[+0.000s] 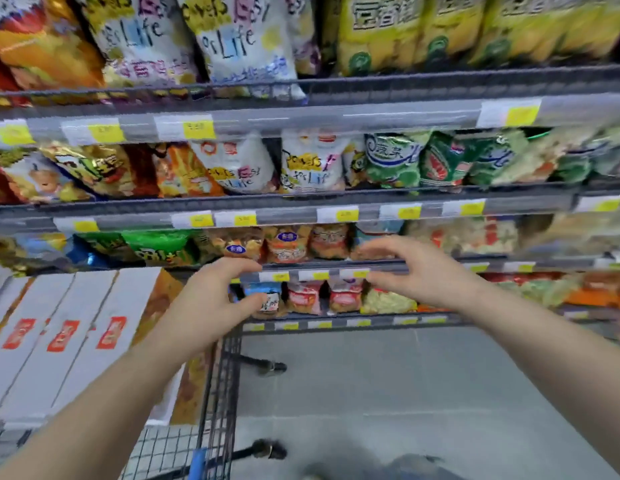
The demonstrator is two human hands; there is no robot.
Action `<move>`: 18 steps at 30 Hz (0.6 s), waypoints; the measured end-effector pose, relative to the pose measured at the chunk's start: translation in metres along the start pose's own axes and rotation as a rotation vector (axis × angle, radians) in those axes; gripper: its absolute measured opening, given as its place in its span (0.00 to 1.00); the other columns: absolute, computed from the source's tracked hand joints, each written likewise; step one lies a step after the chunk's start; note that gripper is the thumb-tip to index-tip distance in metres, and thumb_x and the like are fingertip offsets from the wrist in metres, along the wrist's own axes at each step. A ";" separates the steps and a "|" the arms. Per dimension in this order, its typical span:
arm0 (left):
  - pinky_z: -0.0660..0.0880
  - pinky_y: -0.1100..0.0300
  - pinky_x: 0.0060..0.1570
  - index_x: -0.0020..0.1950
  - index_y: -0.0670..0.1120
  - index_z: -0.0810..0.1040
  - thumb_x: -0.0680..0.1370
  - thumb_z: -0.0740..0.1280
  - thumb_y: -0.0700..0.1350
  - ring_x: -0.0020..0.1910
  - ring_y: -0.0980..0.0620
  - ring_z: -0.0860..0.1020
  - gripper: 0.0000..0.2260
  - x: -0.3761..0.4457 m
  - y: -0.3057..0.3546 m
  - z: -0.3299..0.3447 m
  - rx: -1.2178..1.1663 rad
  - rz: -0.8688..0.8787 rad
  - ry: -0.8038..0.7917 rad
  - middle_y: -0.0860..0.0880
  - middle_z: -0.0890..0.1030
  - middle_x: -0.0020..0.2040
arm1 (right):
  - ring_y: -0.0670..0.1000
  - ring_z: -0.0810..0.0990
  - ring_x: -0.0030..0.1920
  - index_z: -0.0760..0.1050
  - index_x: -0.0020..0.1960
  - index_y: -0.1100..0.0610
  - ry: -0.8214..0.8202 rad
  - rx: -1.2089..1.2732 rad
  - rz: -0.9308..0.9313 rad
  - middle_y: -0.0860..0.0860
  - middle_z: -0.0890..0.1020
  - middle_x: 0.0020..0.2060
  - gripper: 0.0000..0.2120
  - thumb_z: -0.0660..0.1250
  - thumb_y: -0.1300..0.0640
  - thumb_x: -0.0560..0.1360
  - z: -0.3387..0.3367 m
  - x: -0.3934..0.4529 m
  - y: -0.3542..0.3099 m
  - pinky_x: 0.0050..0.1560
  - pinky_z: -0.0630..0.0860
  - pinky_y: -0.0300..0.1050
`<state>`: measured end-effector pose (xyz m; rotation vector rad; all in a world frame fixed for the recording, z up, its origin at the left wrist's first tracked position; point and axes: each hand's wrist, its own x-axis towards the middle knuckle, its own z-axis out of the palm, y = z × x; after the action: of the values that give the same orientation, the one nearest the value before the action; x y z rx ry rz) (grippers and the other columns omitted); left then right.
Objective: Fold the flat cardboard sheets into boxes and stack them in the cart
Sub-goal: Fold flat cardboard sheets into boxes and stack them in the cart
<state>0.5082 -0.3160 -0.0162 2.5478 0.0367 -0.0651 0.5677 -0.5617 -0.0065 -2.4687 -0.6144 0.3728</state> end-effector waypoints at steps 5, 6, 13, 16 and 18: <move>0.64 0.65 0.57 0.64 0.49 0.71 0.74 0.67 0.47 0.63 0.53 0.70 0.18 0.038 0.085 0.050 0.043 0.238 -0.147 0.51 0.73 0.64 | 0.50 0.73 0.63 0.69 0.66 0.54 0.159 0.025 0.210 0.48 0.74 0.64 0.21 0.66 0.55 0.74 -0.037 -0.075 0.071 0.51 0.63 0.31; 0.63 0.66 0.55 0.63 0.49 0.72 0.74 0.67 0.47 0.63 0.53 0.70 0.18 0.044 0.107 0.066 0.055 0.296 -0.175 0.51 0.73 0.64 | 0.51 0.74 0.62 0.70 0.66 0.55 0.195 0.035 0.269 0.49 0.75 0.63 0.21 0.67 0.55 0.74 -0.045 -0.097 0.086 0.52 0.64 0.31; 0.61 0.68 0.52 0.63 0.48 0.72 0.73 0.67 0.52 0.64 0.52 0.70 0.20 0.046 0.255 0.164 0.087 0.619 -0.356 0.50 0.74 0.63 | 0.44 0.72 0.59 0.70 0.66 0.57 0.372 0.101 0.507 0.51 0.76 0.61 0.21 0.66 0.57 0.74 -0.083 -0.234 0.179 0.50 0.62 0.27; 0.61 0.68 0.50 0.62 0.47 0.73 0.74 0.68 0.46 0.62 0.51 0.71 0.18 0.038 0.314 0.207 0.097 0.693 -0.407 0.49 0.75 0.60 | 0.43 0.70 0.60 0.68 0.66 0.54 0.403 0.118 0.569 0.46 0.74 0.58 0.20 0.65 0.56 0.75 -0.099 -0.289 0.218 0.50 0.60 0.27; 0.61 0.68 0.48 0.63 0.47 0.73 0.74 0.68 0.46 0.61 0.51 0.72 0.18 0.031 0.356 0.237 0.115 0.757 -0.429 0.49 0.76 0.60 | 0.44 0.71 0.61 0.68 0.66 0.53 0.426 0.133 0.627 0.47 0.75 0.60 0.20 0.65 0.55 0.75 -0.112 -0.325 0.246 0.55 0.62 0.30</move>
<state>0.5443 -0.7431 -0.0161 2.4345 -1.1046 -0.3164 0.4168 -0.9567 -0.0187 -2.4498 0.3577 0.1010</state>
